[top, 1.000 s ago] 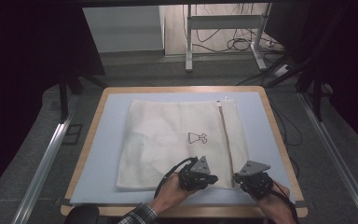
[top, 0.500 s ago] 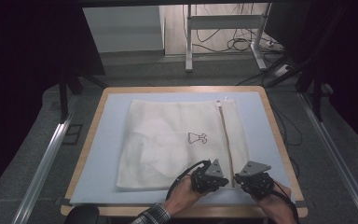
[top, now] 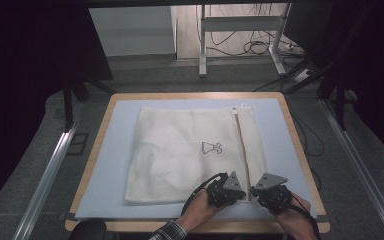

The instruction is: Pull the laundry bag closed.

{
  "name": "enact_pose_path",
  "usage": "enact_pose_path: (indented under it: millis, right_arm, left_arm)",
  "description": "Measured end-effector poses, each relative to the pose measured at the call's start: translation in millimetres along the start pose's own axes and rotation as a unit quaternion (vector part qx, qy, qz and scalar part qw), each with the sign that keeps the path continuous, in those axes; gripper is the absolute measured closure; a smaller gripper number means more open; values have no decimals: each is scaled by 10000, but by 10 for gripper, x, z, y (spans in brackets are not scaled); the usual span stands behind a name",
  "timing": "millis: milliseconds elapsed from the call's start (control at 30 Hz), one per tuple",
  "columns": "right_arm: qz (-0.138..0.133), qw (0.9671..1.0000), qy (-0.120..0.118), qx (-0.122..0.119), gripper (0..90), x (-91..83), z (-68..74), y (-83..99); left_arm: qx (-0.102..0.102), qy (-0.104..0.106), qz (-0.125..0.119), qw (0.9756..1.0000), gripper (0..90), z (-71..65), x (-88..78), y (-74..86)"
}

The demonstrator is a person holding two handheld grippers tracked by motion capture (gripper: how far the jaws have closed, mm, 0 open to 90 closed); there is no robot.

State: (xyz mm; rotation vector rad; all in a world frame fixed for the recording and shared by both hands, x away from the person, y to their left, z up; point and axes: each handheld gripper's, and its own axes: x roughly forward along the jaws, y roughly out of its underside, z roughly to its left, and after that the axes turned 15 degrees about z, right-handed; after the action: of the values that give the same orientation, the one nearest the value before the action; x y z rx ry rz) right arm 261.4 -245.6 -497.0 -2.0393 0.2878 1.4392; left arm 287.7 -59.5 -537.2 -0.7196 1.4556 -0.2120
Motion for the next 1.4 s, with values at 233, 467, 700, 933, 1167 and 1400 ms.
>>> enact_pose_path:
  millis: [233,467,700,933,1167,1400]
  right_arm:
    - [105,9998,53,-160,848,19,2,-20]
    - [215,9981,335,-476,857,32,7,-59]
    - [190,9976,398,-537,857,49,-48,-76]
    - [156,9967,576,-557,858,77,-100,-111]
    - [178,9958,682,-587,857,112,-155,-139]
    - [164,9953,756,-579,857,145,-224,-169]
  left_arm:
    - [-196,227,-63,9995,896,31,13,0]
    - [-192,212,-55,9996,897,27,12,-1]
    - [-187,200,-71,9996,897,22,14,1]
    - [-103,143,-18,9998,897,27,7,2]
    - [-78,115,-10,9999,897,24,5,2]
    - [-52,101,-11,9999,897,21,4,3]
